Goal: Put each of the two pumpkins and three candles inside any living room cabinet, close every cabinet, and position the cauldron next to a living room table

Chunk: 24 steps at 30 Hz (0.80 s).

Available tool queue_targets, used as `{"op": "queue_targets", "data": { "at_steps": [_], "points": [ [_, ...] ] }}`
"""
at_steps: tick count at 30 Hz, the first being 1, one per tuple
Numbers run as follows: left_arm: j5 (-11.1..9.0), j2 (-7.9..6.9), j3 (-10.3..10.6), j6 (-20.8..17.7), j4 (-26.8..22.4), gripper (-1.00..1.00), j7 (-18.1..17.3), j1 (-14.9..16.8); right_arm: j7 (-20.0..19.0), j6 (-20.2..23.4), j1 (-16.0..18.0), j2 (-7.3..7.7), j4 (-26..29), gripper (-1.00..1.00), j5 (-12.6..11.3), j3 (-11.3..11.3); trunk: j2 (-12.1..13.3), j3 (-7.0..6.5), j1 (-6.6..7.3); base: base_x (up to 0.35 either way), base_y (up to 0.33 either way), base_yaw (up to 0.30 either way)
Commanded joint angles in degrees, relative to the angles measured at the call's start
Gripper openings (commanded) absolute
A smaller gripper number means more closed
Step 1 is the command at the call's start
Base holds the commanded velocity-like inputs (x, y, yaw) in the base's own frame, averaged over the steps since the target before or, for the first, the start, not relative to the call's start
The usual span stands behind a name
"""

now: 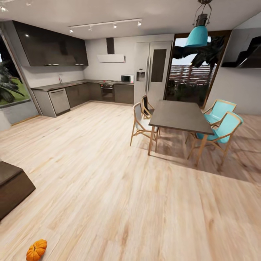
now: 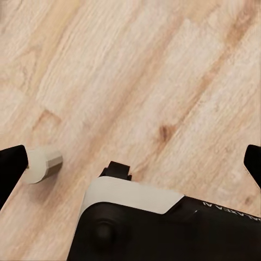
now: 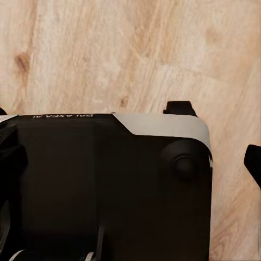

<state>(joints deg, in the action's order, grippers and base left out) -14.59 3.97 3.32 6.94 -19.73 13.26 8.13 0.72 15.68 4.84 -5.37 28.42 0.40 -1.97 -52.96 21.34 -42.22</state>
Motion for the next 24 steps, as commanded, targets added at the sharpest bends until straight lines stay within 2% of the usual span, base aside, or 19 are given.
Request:
{"op": "queue_targets", "data": {
  "at_steps": [1, 24],
  "points": [
    [-0.53, -0.02, 0.36, 0.25, 0.04, 1.0, 0.28, 0.03, 0.07, 0.33, -0.01, -0.04, 0.14, 1.0, 0.04, -0.21, -0.04, 0.06, -0.04, 0.344, 0.0, 0.265],
    [-0.51, -0.02, 0.36, 0.27, 0.04, 1.0, 0.28, 0.03, 0.07, 0.33, -0.01, -0.06, 0.14, 1.0, 0.04, -0.14, -0.04, 0.06, -0.04, 0.344, 0.0, 0.265]
  ]
}}
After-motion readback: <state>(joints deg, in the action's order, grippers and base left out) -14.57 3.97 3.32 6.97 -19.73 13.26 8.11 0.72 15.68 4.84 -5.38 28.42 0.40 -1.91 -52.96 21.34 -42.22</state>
